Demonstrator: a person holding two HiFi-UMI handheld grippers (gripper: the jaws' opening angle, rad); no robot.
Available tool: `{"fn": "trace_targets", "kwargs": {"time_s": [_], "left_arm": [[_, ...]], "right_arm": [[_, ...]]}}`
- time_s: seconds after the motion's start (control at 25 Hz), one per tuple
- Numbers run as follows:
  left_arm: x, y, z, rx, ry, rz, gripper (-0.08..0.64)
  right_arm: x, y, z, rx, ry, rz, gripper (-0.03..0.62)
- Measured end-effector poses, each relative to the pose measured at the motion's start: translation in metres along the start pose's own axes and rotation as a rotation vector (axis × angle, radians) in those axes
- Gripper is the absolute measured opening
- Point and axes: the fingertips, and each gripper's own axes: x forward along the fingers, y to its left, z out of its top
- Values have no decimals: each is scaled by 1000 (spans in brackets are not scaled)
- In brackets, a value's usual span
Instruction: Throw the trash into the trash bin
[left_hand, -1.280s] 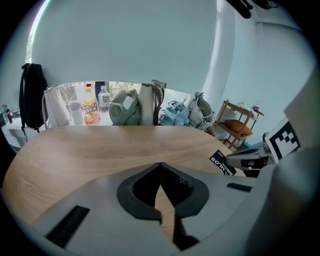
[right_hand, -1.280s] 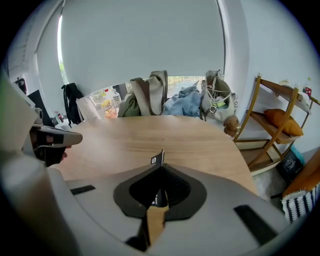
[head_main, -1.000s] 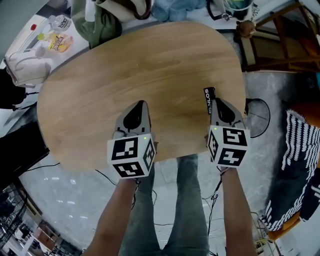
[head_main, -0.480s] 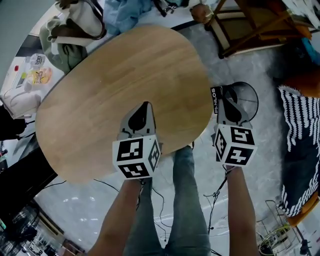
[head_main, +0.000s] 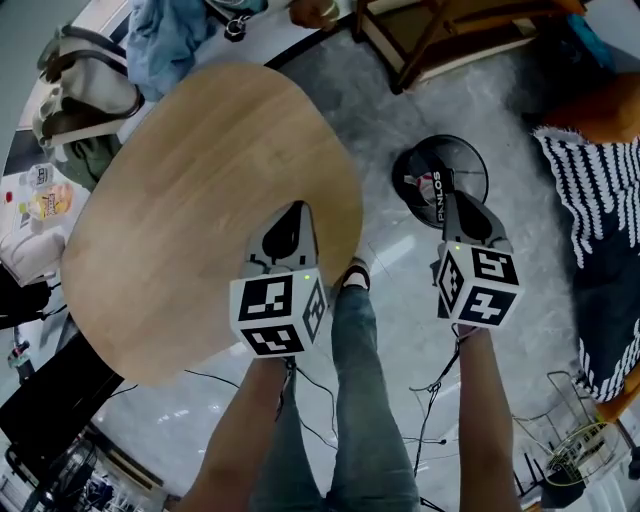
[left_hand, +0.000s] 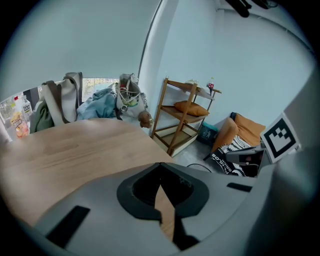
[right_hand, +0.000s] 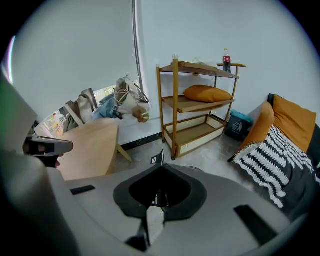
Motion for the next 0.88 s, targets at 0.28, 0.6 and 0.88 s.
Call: {"fn": "trace_targets", "kwargs": {"time_s": [0.28, 0.6, 0.88], "left_arm": [[34, -30, -13, 23, 54, -34, 11], [58, -32, -15, 54, 75, -26, 11], [63, -24, -16, 40, 73, -17, 11]], "right_arm": [[26, -46, -40, 88, 47, -46, 9], [56, -75, -72, 175, 78, -86, 9], [63, -72, -76, 179, 90, -62, 106]]}}
